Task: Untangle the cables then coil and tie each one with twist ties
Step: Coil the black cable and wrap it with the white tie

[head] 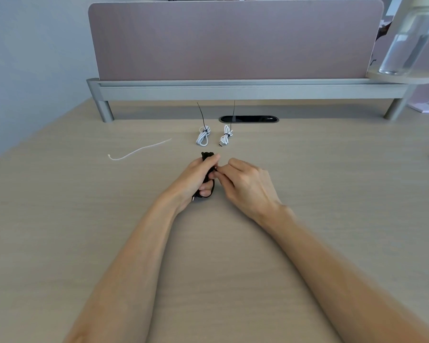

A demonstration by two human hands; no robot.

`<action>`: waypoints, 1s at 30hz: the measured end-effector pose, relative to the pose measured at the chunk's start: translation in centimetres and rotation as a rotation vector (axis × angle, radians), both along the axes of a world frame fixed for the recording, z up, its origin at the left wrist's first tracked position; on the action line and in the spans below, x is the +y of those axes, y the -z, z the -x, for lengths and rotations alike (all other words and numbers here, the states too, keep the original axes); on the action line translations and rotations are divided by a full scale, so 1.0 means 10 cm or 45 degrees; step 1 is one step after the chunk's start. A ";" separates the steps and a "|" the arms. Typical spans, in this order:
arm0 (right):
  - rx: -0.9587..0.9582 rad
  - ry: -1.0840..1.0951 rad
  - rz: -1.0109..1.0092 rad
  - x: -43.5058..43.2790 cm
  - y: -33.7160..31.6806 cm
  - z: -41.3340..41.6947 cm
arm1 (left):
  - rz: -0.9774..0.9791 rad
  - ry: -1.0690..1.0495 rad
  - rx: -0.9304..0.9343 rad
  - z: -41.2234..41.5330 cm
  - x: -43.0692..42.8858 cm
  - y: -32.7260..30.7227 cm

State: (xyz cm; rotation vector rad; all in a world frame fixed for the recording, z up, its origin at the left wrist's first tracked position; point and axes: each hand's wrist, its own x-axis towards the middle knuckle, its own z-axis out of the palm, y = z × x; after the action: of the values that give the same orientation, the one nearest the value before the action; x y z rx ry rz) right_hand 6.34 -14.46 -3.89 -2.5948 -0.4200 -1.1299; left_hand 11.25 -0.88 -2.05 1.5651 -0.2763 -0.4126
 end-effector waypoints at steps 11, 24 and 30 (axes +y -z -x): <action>0.450 -0.217 -0.767 -0.03 -0.09 0.04 | 0.295 -0.524 -0.077 -0.11 -0.01 0.06; 0.439 -0.132 -0.633 -0.32 -0.07 -0.01 | 0.322 -0.699 -0.041 -0.16 0.04 0.08; 0.470 -0.118 -0.564 -0.45 -0.09 0.02 | 0.297 -0.724 -0.049 -0.17 0.06 0.08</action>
State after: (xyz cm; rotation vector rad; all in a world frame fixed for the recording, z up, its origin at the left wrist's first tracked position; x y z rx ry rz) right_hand 6.13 -19.00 -3.02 -2.2891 -0.1772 -0.6055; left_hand 12.97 -0.32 -2.83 1.3497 0.0945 0.0926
